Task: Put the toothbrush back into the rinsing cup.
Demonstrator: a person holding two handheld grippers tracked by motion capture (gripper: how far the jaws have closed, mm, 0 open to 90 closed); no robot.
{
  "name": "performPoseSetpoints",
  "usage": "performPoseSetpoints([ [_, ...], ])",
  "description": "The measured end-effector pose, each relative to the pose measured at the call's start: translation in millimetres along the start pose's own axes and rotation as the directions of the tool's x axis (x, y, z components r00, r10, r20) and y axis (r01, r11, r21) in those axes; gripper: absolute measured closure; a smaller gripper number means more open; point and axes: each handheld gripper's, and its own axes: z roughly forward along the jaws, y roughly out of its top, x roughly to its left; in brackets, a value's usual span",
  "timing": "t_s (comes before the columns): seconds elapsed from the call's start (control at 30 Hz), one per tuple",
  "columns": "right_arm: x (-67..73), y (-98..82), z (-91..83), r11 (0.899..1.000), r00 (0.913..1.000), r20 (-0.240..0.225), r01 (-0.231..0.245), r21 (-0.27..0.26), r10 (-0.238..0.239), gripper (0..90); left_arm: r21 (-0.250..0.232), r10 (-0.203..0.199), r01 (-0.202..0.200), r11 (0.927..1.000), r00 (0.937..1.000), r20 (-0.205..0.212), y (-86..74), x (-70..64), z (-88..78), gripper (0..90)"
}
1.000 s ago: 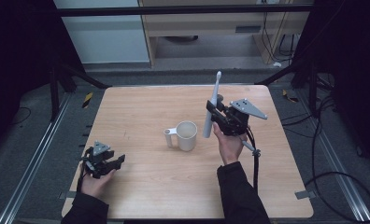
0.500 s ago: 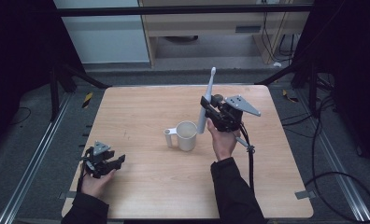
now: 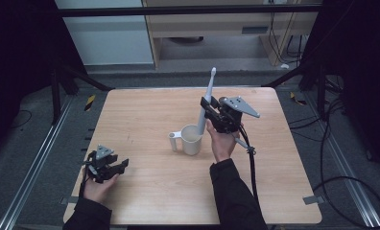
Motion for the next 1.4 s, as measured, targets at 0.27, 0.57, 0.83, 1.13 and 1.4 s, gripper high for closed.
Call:
performPoseSetpoints([
  [0.27, 2.1, -7.7, 11.9, 1.0, 1.0, 0.002, -0.004, 0.014, 0.004, 67.6, -0.001, -0.002, 0.002, 1.0, 1.0, 0.002, -0.1, 0.4, 0.1, 47.3],
  [0.57, 5.9, -17.5, 22.8, 0.999, 0.9999, -0.005, -0.01, 0.04, 0.011, 67.6, -0.002, -0.004, 0.004, 1.0, 1.0, 0.001, -0.1, 0.5, 0.1, 47.4],
  [0.83, 8.4, -28.3, 30.7, 0.997, 0.9999, -0.003, -0.01, 0.077, 0.01, 67.6, -0.004, -0.006, 0.006, 1.0, 1.0, 0.001, -0.2, 0.6, 0.0, 47.4],
  [1.13, 9.9, -40.9, 37.1, 0.992, 1.0, 0.006, -0.001, 0.129, 0.0, 67.6, -0.002, -0.003, 0.003, 1.0, 1.0, 0.001, -0.1, 0.6, -0.2, 47.4],
  [1.4, 9.2, -51.3, 41.2, 0.981, 0.9998, 0.017, 0.002, 0.193, -0.005, 67.5, -0.002, -0.003, 0.003, 1.0, 1.0, 0.0, -0.1, 0.6, 0.0, 47.4],
])
